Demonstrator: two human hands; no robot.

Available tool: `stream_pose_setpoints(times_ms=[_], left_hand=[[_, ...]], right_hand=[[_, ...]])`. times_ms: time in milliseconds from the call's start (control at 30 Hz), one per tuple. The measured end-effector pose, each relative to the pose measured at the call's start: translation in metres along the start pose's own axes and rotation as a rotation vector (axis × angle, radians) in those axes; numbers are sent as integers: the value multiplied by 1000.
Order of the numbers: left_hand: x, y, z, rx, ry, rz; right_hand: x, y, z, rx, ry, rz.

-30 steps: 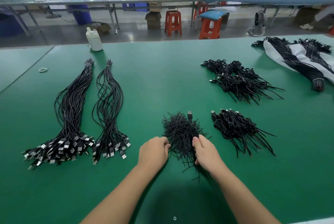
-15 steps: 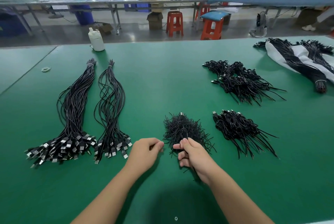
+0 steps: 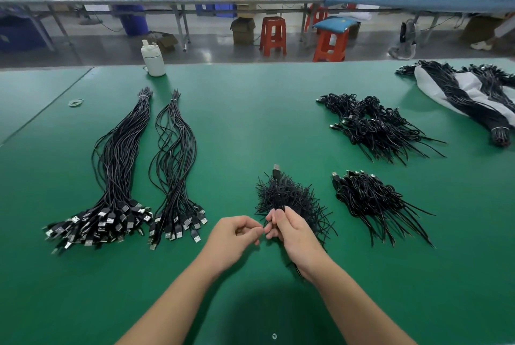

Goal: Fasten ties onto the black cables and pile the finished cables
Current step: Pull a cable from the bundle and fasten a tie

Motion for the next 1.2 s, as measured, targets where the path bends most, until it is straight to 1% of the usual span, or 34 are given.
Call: stream_pose_setpoints(times_ms=[67, 167, 233, 267, 333, 367, 467, 567, 667, 700, 733, 800, 833, 867, 900, 967, 1033, 1100, 1133, 1200], left_hand=[[-2, 0, 1, -42, 0, 33], [-4, -4, 3, -71, 7, 169], [-6, -9, 6, -45, 30, 262], [-6, -10, 8, -23, 48, 285], [-4, -10, 12, 17, 86, 268], [-2, -8, 14, 30, 107, 238], [2, -3, 18, 15, 153, 175], [4, -3, 21, 1, 177, 178], [7, -4, 24, -58, 203, 190], [10, -3, 26, -120, 237, 192], [13, -3, 27, -266, 313, 214], [20, -1, 31, -736, 579, 290], [22, 1, 33, -920, 727, 325], [23, 1, 35, -1015, 836, 350], [23, -1, 39, -1054, 910, 374], [22, -7, 45, -1056, 982, 344], [19, -14, 47, -1030, 978, 225], [16, -17, 48, -933, 871, 130], [15, -17, 49, -881, 805, 124], [13, -16, 50, -778, 691, 166]], right_hand=[[1, -1, -3, 78, -7, -5], [4, -4, -6, 227, -12, -24], [5, -5, -9, 279, -18, -75], [6, -4, -9, 276, -30, -118], [8, -3, -10, 276, -52, -186], [8, -3, -11, 315, -60, -193], [4, -3, -10, 425, -72, -171], [2, -2, -8, 410, -61, -145], [2, -2, -9, 414, -93, -72], [3, -2, -10, 441, -102, -48], [3, -2, -11, 465, -103, -29], [3, -2, -13, 486, -83, -4], [3, -2, -14, 474, -62, -5], [4, -2, -16, 427, -32, -20], [4, -2, -16, 343, 4, -50], [6, -3, -18, 150, 91, -146], [9, -4, -19, 83, 147, -226], [10, -2, -19, 112, 154, -248], [10, -1, -20, 149, 140, -235], [11, 2, -20, 216, 89, -200]])
Point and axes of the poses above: each hand's wrist, its own x-axis away from the middle knuckle, its own y-axis out of the palm, z = x × y, the point moved 1 cm from there along -x, towards the middle knuckle, and after that the axes turned 6 degrees about -z, right-handed, at the moved point
